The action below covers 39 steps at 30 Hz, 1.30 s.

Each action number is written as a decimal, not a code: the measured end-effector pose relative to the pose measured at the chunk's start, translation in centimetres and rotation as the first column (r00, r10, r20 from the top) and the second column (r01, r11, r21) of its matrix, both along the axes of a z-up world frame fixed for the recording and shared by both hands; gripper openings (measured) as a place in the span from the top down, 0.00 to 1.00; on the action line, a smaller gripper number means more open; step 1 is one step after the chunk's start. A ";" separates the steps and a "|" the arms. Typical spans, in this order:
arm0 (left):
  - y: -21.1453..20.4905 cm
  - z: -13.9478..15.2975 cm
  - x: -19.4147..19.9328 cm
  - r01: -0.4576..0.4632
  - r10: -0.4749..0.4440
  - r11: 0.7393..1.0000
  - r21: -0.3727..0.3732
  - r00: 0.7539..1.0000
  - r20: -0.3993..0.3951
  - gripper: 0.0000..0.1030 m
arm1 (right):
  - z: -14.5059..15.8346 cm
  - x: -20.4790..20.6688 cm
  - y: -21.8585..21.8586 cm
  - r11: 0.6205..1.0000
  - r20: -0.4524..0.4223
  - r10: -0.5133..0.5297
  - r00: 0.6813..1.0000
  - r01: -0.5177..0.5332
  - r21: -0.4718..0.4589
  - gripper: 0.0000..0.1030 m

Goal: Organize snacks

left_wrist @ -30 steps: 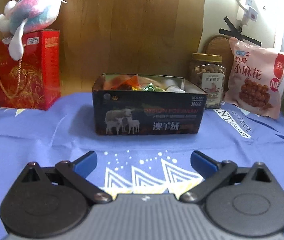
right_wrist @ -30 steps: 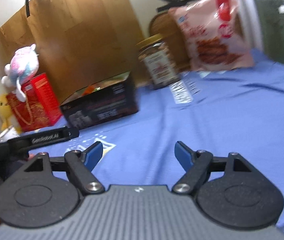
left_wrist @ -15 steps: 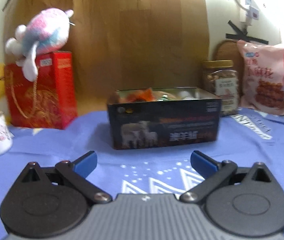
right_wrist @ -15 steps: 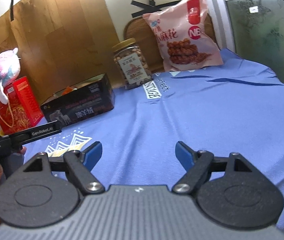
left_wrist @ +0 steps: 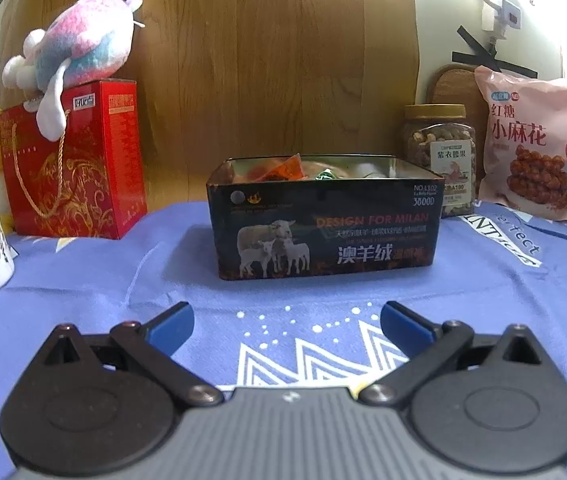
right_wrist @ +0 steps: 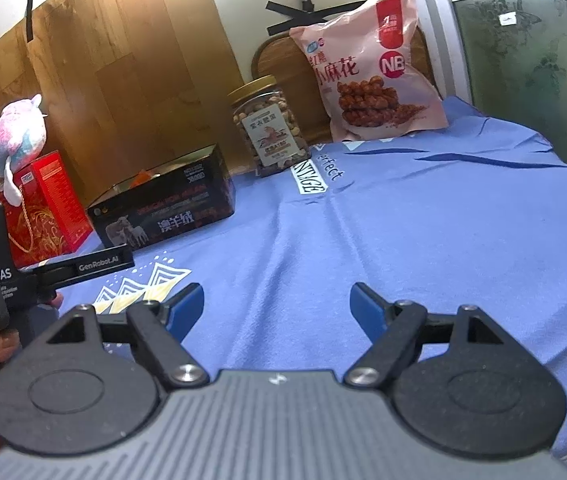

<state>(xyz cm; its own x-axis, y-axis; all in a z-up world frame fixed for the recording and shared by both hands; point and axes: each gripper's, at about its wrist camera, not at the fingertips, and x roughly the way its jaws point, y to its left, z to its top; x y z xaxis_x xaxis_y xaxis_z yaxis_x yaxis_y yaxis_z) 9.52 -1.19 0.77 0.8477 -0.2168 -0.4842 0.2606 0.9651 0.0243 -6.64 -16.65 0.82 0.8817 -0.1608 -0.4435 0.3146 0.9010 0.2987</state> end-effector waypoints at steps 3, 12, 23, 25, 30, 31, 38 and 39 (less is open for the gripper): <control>0.1 -0.1 0.1 0.006 -0.006 1.000 -0.015 1.000 0.005 0.00 | 0.0 0.0 0.0 1.000 0.003 0.020 1.000 -0.020 0.007 0.20; -0.1 0.3 -0.7 -0.001 0.000 1.000 0.007 0.997 0.071 0.00 | 0.0 -0.4 0.2 0.999 0.006 0.029 1.000 -0.029 0.020 0.20; -0.7 0.1 -0.9 0.046 -0.047 0.998 0.040 0.998 0.034 0.00 | -0.8 0.0 1.0 0.998 -0.028 0.049 0.998 -0.048 0.041 0.20; -0.8 0.1 -1.0 0.046 -0.048 0.998 0.048 0.998 0.040 0.00 | -0.8 0.0 1.1 0.998 -0.028 0.049 0.998 -0.048 0.040 0.20; -0.5 0.3 -1.0 0.077 -0.077 0.997 0.015 0.997 0.017 0.00 | -0.9 -0.1 1.1 0.999 -0.033 0.040 0.999 -0.039 0.038 0.20; -0.3 0.4 -0.9 0.078 -0.078 0.997 0.002 0.997 0.013 0.00 | -0.9 -0.2 1.1 0.999 -0.034 0.038 0.999 -0.036 0.035 0.20; 0.3 1.0 -0.9 0.046 -0.046 0.999 -0.028 0.999 0.012 0.00 | -0.9 -0.1 1.2 0.999 -0.035 0.033 0.999 -0.032 0.028 0.20; 0.3 1.0 -0.9 0.051 -0.051 0.998 -0.031 0.999 0.007 0.00 | -0.9 0.0 1.2 0.999 -0.037 0.035 0.999 -0.034 0.030 0.20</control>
